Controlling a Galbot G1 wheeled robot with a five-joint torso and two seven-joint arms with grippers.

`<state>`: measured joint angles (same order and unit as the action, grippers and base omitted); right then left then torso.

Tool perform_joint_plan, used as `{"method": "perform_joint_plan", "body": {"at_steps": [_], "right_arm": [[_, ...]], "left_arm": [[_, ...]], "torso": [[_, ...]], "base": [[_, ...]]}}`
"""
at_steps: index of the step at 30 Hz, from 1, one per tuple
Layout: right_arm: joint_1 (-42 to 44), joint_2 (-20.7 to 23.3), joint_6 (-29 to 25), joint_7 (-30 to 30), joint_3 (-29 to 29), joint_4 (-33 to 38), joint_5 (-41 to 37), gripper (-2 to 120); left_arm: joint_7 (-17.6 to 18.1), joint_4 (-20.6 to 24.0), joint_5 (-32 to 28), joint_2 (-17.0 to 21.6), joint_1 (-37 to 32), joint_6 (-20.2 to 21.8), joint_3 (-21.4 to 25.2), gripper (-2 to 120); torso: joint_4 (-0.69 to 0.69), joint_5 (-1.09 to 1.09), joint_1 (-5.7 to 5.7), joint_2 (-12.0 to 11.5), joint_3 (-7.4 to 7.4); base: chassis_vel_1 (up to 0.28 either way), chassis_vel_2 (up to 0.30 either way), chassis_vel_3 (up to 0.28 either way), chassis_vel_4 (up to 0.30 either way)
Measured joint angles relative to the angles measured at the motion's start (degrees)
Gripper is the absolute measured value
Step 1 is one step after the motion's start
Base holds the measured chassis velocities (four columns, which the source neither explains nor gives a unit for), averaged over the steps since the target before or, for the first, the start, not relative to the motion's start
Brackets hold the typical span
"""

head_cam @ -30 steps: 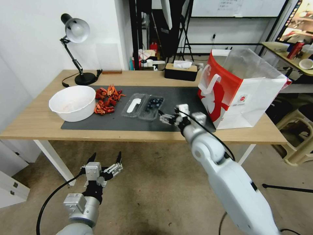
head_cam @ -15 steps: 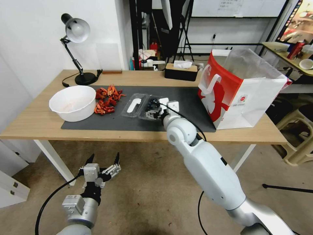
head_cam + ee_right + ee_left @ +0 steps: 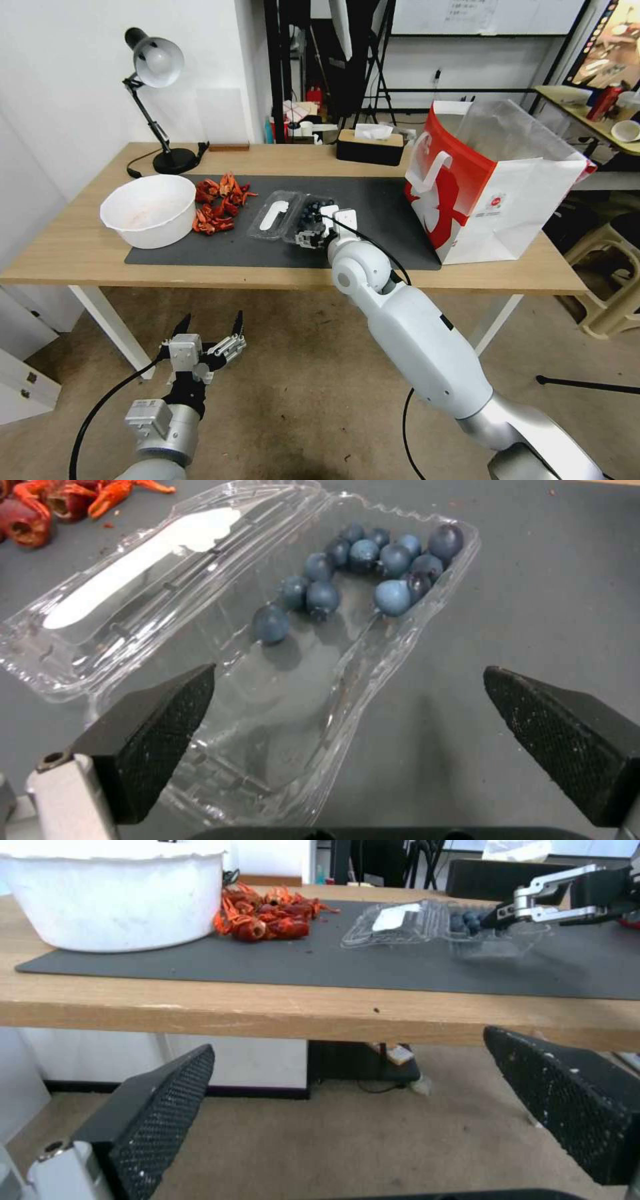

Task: Close the takeout container lid, then place the container into the takeout bag.

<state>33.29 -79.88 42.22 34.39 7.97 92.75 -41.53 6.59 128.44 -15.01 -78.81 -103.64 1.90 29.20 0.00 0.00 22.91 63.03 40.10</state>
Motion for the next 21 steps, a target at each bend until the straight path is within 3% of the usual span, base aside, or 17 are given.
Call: {"method": "perform_joint_plan", "body": {"at_steps": [21], "right_arm": [[-0.24,-0.61,-0.09,4.02,0.18,-1.57,-2.72,100]], "left_arm": [[0.34,-0.2,0.01,0.04,-0.19,-0.57,0.03,100]], "torso": [[0.0,0.0,0.0,0.0,0.0]], "base": [[0.0,0.0,0.0,0.0]]}}
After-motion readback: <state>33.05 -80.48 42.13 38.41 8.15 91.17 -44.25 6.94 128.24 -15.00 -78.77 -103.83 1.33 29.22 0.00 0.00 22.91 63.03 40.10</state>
